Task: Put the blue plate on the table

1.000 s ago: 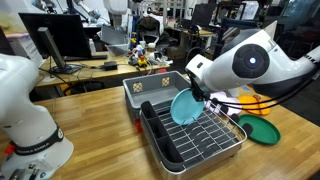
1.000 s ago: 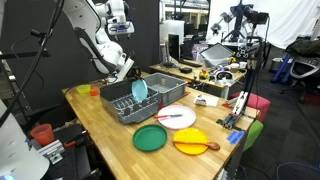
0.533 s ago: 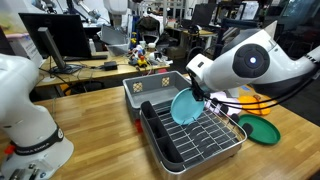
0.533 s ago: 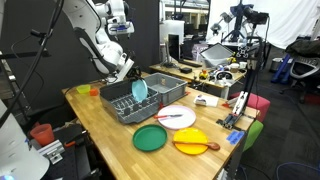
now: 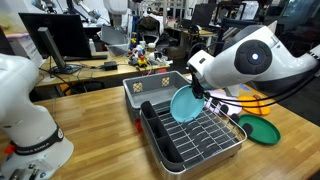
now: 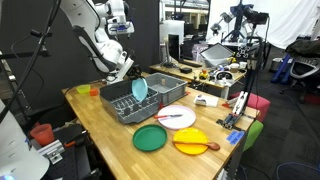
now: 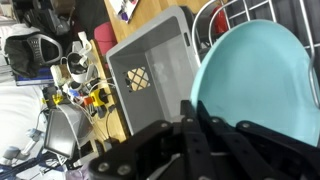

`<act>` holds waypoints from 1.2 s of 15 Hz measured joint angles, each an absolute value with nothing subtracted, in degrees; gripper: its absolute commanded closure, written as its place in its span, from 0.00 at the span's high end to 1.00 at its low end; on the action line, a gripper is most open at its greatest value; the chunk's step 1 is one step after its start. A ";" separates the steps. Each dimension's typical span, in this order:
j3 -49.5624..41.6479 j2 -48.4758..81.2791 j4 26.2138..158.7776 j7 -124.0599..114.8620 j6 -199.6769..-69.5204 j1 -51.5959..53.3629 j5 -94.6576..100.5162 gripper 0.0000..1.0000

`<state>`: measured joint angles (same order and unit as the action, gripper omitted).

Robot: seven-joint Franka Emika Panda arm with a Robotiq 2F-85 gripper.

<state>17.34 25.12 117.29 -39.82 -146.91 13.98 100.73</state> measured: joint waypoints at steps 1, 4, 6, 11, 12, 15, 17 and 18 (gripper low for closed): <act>17.34 24.80 117.29 -40.07 -146.91 13.98 100.73 0.01; 17.31 23.47 117.29 -40.53 -146.91 13.97 100.73 0.01; 17.22 22.51 117.30 -41.03 -146.91 13.95 100.73 0.01; 16.55 20.61 117.71 -41.30 -146.89 13.77 100.72 0.01; 16.37 20.27 117.88 -41.30 -146.89 13.67 100.68 0.01; 15.93 18.63 118.61 -41.49 -146.90 13.03 100.23 0.01; 15.52 16.80 119.35 -41.85 -146.92 12.50 99.43 0.01; 15.32 15.72 119.80 -42.01 -146.92 12.19 98.86 0.01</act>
